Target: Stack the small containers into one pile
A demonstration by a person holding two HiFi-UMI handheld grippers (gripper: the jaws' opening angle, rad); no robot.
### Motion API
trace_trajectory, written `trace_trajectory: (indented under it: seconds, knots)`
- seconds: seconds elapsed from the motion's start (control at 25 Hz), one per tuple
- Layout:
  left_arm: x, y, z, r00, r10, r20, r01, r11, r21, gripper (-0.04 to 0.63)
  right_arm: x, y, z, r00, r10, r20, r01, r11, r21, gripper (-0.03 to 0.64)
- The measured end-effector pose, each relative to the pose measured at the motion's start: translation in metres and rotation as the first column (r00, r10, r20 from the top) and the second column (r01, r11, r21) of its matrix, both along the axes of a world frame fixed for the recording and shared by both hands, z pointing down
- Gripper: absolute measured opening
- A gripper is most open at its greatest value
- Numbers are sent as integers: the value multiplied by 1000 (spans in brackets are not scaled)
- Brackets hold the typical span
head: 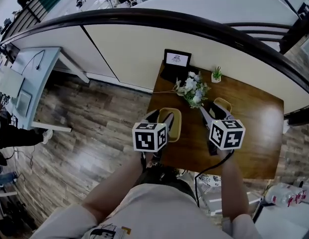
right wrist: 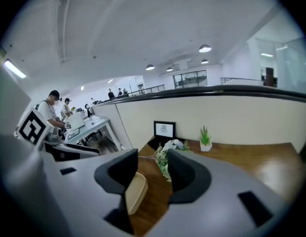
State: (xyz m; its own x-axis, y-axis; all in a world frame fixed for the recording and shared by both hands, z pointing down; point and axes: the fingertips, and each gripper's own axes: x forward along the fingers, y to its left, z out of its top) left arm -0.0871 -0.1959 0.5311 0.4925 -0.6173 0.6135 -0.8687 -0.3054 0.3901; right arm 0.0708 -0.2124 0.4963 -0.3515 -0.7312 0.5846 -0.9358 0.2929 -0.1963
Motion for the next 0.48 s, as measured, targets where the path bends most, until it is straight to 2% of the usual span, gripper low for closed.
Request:
trace_trajectory:
  seconds: [0.12,0.24,0.36,0.48]
  knots:
    - [12,-15,-26,998,54,29,-56,994,92,232,27,14,-24,996,80,31,-81,996,41,196]
    - [24,-27,-47,994,96,62,-105,978,183,230,52,28,-45,989,145,40,-148,985,91,195]
    - [46,-33,-70,984,161,82,-177,950,258,230,77,40,-65,981,194,22,-196,970,146,195]
    - [70,-29,-89,965,234,122,-261,912,318,232,95,59,-85,975,222,21,-222,957,188,195]
